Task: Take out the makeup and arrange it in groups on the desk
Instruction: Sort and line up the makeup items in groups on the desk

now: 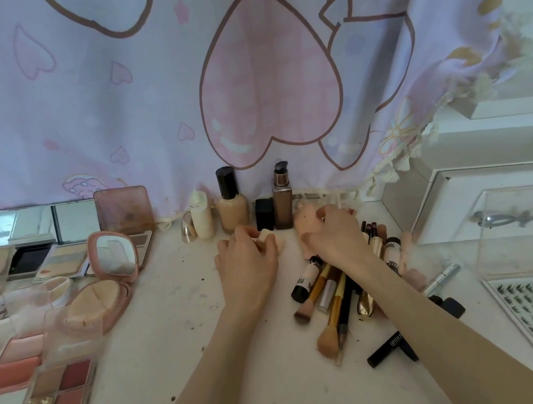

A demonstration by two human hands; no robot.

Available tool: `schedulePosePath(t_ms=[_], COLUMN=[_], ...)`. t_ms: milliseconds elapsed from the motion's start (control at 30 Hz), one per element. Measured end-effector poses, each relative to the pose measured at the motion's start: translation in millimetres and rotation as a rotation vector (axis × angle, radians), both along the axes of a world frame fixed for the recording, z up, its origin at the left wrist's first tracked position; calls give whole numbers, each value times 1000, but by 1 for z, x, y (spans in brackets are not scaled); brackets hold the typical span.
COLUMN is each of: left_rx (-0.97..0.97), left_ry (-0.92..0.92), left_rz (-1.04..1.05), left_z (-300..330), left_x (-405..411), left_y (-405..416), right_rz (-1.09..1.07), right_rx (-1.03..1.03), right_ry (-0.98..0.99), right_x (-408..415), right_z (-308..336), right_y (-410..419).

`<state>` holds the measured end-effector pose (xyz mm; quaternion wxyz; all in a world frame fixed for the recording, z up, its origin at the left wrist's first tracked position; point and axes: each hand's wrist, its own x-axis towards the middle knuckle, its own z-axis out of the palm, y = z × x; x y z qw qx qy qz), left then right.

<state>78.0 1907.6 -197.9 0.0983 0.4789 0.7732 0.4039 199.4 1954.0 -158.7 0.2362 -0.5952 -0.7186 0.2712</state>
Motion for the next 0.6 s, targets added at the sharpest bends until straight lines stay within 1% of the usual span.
schedulePosePath(t_ms=[100, 200, 333, 467, 600], left_rx=[-5, 4, -20, -20, 15], left_ry=[61, 88, 117, 103, 80], left_rz=[21, 8, -43, -101, -159], left_z=[-1, -2, -2, -2, -2], left_x=[0, 1, 2, 3, 5], left_y=[1, 0, -1, -1, 3], right_rz=[45, 46, 75, 130, 168], right_rx=[22, 62, 104, 144, 125], right_ry=[-145, -256, -323, -421, -429], right_x=[2, 6, 7, 7, 12], right_z=[-1, -3, -5, -4, 0], right_y=[-7, -9, -10, -10, -9])
